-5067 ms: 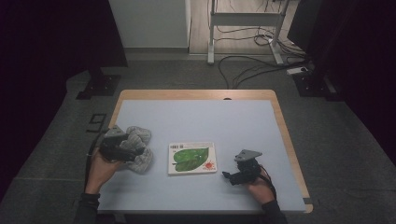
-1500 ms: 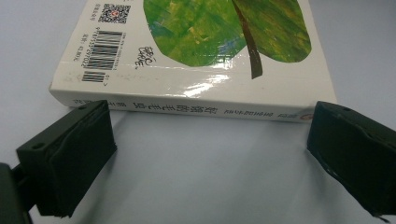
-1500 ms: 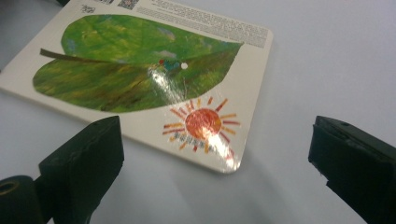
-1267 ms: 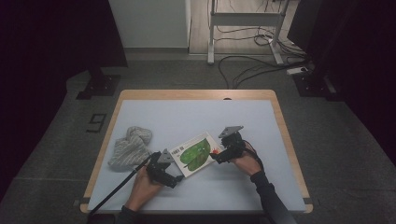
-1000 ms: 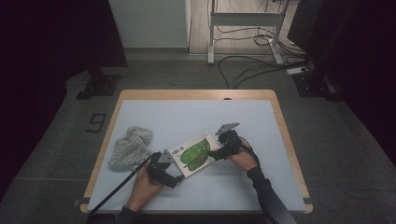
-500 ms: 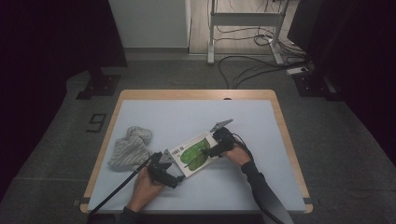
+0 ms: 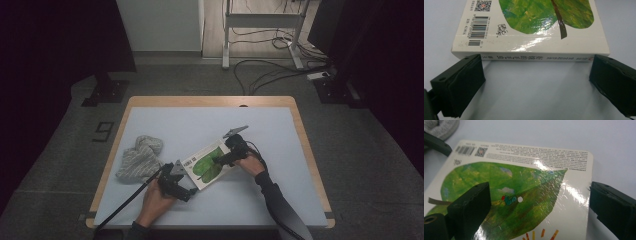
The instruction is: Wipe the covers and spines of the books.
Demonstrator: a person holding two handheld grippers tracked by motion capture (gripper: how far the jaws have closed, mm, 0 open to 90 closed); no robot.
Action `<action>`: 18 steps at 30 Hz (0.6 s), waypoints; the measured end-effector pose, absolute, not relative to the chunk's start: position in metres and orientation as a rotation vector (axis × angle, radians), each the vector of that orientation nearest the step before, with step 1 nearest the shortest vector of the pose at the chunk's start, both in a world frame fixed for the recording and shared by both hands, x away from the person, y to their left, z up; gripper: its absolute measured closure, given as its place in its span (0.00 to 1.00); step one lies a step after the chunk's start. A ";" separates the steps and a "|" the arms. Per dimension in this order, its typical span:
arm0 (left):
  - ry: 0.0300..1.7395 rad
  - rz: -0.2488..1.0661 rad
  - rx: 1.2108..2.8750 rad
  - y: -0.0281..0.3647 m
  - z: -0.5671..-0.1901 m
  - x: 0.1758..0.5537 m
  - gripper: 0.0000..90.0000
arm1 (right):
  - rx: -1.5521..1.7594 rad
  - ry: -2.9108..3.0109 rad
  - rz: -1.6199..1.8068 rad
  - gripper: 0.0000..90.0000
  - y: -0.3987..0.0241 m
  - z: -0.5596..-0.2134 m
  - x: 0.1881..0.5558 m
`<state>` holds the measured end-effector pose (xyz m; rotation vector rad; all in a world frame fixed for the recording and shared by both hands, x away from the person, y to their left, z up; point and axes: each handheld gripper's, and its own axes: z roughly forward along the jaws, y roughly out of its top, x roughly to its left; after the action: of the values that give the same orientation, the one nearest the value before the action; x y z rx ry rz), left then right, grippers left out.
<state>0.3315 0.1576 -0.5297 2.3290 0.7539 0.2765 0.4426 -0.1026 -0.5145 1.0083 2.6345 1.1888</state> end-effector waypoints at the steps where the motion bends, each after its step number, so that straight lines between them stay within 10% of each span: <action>1: 0.754 0.276 2.329 0.158 -0.530 0.331 0.00 | 1.007 2.629 1.198 0.05 -0.103 -0.512 0.442; 18: 0.752 0.277 2.331 0.158 -0.530 0.332 0.00 | 0.854 2.704 1.236 0.16 -0.096 -0.486 0.424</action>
<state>0.3315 0.1578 -0.5296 2.3315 0.7523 0.2773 0.4236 -0.0956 -0.4861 0.8540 2.7036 1.2358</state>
